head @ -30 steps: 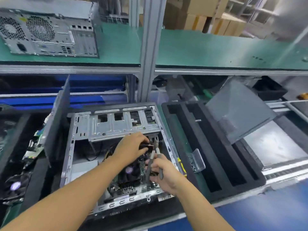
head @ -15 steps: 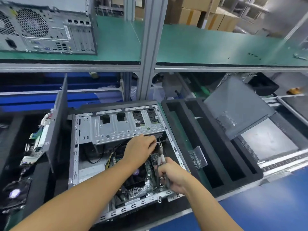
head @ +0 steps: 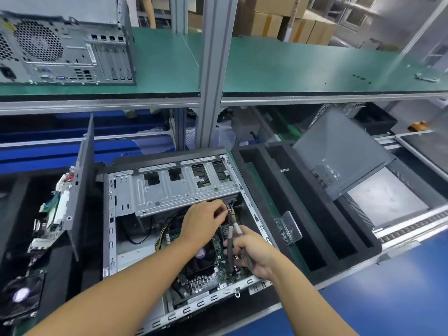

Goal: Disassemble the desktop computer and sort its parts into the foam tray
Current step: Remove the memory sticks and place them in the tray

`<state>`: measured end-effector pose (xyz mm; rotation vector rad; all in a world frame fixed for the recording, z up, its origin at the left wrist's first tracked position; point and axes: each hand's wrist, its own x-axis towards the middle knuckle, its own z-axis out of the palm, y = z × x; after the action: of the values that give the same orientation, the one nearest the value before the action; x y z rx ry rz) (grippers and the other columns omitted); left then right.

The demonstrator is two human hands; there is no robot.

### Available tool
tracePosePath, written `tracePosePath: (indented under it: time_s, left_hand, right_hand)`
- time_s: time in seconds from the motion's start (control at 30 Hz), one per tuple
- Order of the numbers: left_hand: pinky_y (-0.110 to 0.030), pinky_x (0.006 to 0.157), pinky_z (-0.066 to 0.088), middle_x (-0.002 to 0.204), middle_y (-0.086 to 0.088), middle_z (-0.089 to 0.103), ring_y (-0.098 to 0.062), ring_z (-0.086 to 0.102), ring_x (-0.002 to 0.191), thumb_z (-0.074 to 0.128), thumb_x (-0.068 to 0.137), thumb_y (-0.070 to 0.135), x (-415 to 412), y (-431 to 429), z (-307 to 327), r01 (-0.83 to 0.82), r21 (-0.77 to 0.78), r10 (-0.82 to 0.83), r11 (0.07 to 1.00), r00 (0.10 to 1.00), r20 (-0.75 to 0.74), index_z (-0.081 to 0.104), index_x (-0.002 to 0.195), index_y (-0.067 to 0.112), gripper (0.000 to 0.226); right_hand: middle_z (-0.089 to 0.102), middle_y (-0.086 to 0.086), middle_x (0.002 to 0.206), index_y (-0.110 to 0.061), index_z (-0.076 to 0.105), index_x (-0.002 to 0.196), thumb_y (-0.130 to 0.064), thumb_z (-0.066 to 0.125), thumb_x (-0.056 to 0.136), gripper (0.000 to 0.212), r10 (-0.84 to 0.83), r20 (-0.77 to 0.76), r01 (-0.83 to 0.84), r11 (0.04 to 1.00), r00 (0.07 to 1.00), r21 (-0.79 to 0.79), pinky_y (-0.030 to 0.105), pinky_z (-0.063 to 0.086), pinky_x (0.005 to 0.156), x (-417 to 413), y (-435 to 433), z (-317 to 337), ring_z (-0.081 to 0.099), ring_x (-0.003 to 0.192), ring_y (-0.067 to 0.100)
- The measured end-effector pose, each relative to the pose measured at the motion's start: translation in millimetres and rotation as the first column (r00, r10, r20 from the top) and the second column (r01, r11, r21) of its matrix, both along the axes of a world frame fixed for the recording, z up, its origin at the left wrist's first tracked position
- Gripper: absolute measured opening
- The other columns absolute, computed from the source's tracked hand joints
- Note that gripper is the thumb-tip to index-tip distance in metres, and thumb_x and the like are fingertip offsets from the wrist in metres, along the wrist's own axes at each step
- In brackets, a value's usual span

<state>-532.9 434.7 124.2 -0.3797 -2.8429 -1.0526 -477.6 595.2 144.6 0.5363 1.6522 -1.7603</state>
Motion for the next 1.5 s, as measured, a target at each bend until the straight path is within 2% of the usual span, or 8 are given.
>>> tracePosePath:
  time_s: [0.13,0.3,0.7,0.93,1.03,1.23,1.37,1.5]
  left_hand:
    - [-0.028,0.066,0.045,0.075,0.017,0.063,-0.004,0.055,0.071,0.059,0.093,0.041,-1,-2,0,-0.005,0.01,0.005,1.0,1.0,0.017,0.064,0.091,0.035,0.007]
    - [-0.027,0.07,0.045,0.079,0.016,0.066,-0.006,0.058,0.075,0.06,0.095,0.038,-1,-5,1,0.05,0.04,-0.051,0.998,0.998,0.021,0.065,0.093,0.034,0.006]
    - [-0.024,0.061,0.037,0.07,0.017,0.06,-0.004,0.055,0.067,0.061,0.096,0.033,-1,-8,0,0.054,0.057,-0.054,0.997,0.999,-0.009,0.063,0.091,0.03,0.006]
    - [-0.018,0.058,0.044,0.078,0.012,0.065,-0.005,0.058,0.065,0.051,0.101,0.03,1,-21,3,-0.018,0.254,-0.007,0.967,0.995,0.096,0.053,0.091,0.03,0.01]
    - [-0.016,0.058,0.043,0.069,0.003,0.065,-0.007,0.057,0.06,0.046,0.103,0.028,2,-28,12,-0.076,0.39,0.025,0.918,0.991,0.133,0.052,0.092,0.028,0.012]
    - [-0.023,0.056,0.04,0.067,0.007,0.052,-0.007,0.044,0.056,0.047,0.101,0.034,7,-48,21,-0.107,0.428,0.005,0.897,0.972,0.233,0.055,0.092,0.025,0.016]
    - [-0.025,0.047,0.041,0.067,0.006,0.058,-0.01,0.048,0.054,0.049,0.103,0.022,12,-60,25,-0.252,0.642,-0.086,0.724,0.891,0.446,0.056,0.092,0.014,0.015]
    - [-0.032,0.072,0.055,0.093,-0.006,0.068,-0.02,0.064,0.086,0.052,0.099,0.009,17,-78,40,-0.393,0.834,-0.314,0.387,0.794,0.52,0.063,0.095,0.005,0.012]
  right_hand:
    - [0.058,0.014,0.093,-0.008,0.054,0.111,0.007,0.048,0.069,0.045,-0.023,-0.017,0.022,0.999,1.0,-0.023,0.047,0.056,0.083,-1,-1,-3,0.06,0.08,0.027]
    - [0.054,0.009,0.075,-0.01,0.049,0.099,0.003,0.048,0.061,0.04,-0.015,-0.054,0.015,1.0,0.998,-0.008,0.032,0.047,0.051,1,-4,-1,0.05,0.056,0.02]
    - [0.054,0.014,0.067,-0.009,0.053,0.088,0.006,0.036,0.057,0.039,-0.03,-0.092,0.03,1.0,0.995,0.0,0.033,0.045,0.049,4,-6,2,0.049,0.052,0.024]
    - [0.06,0.025,0.101,-0.005,0.052,0.112,0.016,0.038,0.065,0.053,-0.152,-0.163,0.068,0.899,0.975,-0.432,0.052,0.053,0.084,8,5,7,0.063,0.096,0.044]
    - [0.061,0.025,0.114,-0.005,0.051,0.116,0.016,0.041,0.063,0.057,-0.242,-0.15,0.138,0.856,0.959,-0.498,0.056,0.05,0.095,7,7,8,0.059,0.116,0.046]
    - [0.059,0.017,0.134,-0.012,0.058,0.132,0.019,0.034,0.075,0.069,-0.009,-0.173,-0.065,0.908,0.985,-0.415,0.057,0.049,0.097,5,-3,11,0.056,0.125,0.037]
    - [0.062,0.016,0.13,-0.012,0.065,0.126,0.016,0.037,0.086,0.056,0.007,-0.153,-0.068,0.915,0.988,-0.397,0.038,0.06,0.062,1,-16,12,0.068,0.097,0.035]
    - [0.063,0.012,0.108,-0.009,0.065,0.126,0.012,0.042,0.077,0.057,0.024,-0.176,-0.091,0.919,0.984,-0.383,0.021,0.03,0.036,-5,-30,17,0.049,0.064,0.018]
